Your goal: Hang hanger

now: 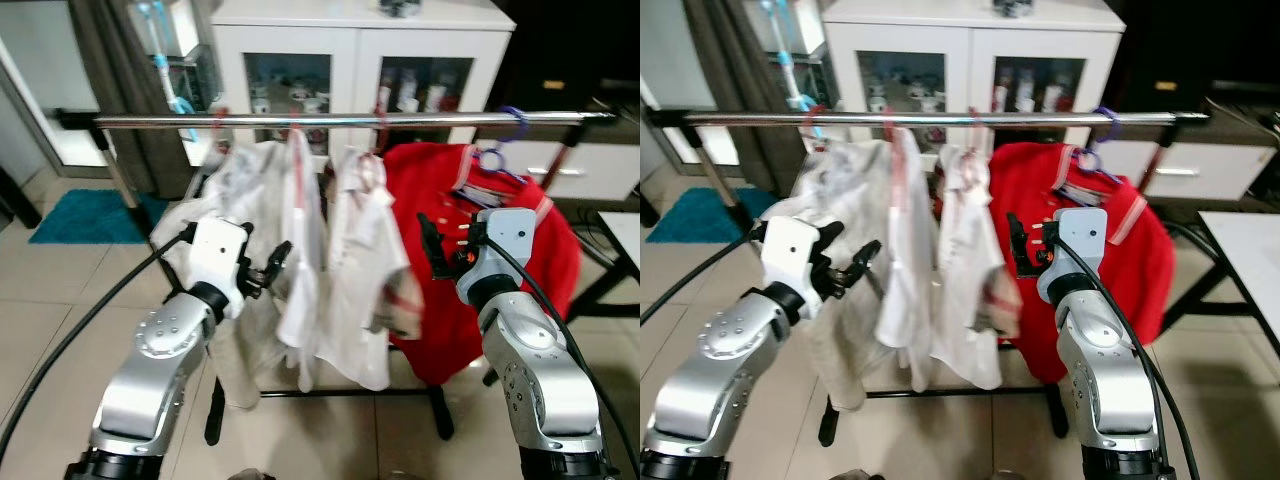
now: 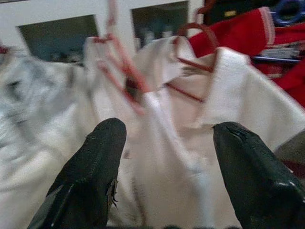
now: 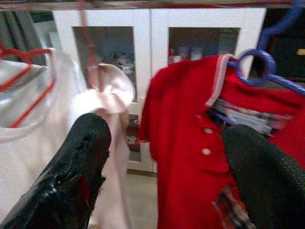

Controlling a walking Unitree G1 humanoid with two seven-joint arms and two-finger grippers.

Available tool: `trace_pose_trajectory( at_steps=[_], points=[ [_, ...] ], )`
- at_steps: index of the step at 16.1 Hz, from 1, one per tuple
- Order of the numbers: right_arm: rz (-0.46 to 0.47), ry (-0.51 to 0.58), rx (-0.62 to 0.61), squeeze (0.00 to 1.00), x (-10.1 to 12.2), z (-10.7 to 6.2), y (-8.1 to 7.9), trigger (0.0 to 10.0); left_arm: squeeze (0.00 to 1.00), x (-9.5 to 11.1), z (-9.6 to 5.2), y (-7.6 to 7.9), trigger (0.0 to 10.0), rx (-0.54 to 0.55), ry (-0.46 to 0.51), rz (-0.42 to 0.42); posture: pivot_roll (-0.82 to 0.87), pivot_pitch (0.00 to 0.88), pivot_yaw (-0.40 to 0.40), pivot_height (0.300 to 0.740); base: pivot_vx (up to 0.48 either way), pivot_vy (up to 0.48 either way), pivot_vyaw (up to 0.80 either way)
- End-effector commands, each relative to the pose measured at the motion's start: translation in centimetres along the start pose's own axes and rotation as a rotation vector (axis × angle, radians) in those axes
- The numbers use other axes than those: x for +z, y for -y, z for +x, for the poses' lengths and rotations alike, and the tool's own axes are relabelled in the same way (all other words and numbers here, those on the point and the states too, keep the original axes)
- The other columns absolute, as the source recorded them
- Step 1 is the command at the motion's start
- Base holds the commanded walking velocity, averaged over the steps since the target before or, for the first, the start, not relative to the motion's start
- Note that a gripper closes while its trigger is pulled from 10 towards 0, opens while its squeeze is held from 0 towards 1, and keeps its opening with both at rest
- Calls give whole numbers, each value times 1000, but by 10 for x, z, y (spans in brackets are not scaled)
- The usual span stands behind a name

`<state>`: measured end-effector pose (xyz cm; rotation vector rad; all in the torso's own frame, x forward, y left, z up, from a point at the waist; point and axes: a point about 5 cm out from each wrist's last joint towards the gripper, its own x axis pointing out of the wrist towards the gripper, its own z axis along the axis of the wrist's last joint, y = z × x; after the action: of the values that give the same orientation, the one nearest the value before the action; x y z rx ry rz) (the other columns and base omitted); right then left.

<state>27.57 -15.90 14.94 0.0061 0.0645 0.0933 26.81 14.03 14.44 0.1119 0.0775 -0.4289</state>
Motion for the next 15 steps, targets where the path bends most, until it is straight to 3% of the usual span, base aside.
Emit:
trace_pose_trajectory(
  at_steps=[1, 9, 15],
  points=[
    [-11, 12, 22, 1000, 4, 3, -5, 10000, 0, 1, 1, -2, 10000, 19, 7, 13, -64, 0, 25, 740, 0, -262, 563],
    [4, 13, 46, 1000, 3, 12, -13, 10000, 0, 0, 3, -4, 10000, 22, 7, 35, -53, 0, 22, 740, 0, -251, 721],
    [16, 24, 33, 1000, 2, 13, -13, 10000, 0, -1, 4, -6, 10000, 21, 8, 39, -62, 0, 31, 740, 0, -40, 647]
  ],
)
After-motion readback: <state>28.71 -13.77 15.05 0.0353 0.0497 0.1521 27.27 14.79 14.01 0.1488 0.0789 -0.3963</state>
